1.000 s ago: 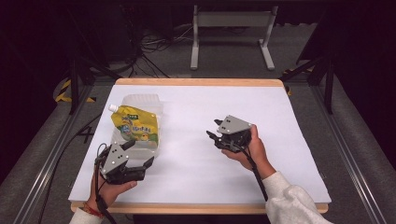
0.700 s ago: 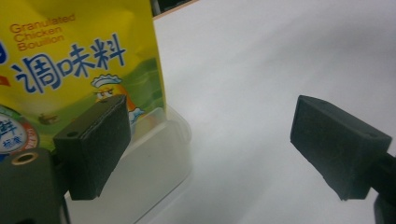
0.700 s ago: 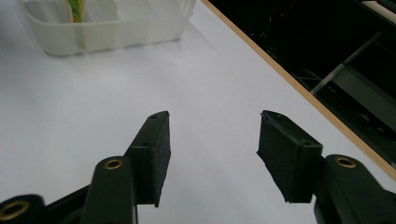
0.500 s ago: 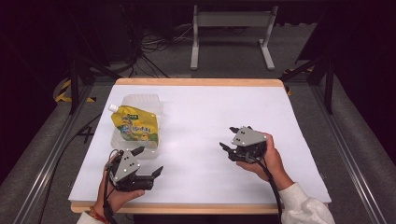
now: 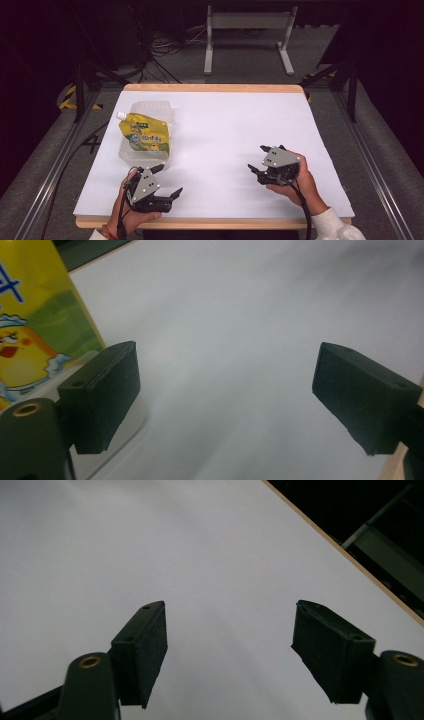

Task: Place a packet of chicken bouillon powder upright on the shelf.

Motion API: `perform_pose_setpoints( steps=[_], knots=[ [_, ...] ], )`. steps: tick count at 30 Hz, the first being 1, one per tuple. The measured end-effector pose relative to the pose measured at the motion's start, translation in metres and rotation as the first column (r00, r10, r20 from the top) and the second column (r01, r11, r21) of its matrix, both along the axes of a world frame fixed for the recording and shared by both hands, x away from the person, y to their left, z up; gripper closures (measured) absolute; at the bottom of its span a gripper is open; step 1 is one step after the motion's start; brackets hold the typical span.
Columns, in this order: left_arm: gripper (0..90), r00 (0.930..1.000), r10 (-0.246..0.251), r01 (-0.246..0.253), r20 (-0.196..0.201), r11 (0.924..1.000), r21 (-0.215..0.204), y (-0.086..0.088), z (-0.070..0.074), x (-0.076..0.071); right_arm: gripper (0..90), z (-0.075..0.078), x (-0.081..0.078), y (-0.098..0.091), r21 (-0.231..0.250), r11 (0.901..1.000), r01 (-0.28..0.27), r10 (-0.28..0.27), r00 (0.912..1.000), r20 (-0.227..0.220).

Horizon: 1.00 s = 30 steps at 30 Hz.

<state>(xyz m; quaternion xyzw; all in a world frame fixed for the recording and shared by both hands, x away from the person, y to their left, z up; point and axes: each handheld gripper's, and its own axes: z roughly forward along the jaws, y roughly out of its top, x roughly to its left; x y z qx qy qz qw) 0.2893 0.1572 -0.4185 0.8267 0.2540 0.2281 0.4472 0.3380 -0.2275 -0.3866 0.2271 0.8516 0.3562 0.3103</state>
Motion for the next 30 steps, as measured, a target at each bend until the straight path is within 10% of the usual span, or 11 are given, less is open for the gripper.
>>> perform_pose_setpoints(
  steps=[30],
  knots=[
    [11.9, 0.9975, -0.051, 0.054, -0.050, 0.9961, 0.070, 0.000, -0.015, 0.009, 16.0, -0.046, -0.042, -0.087, 0.053, 0.9802, 0.191, -0.187, 0.9802, -0.064]
  ],
)
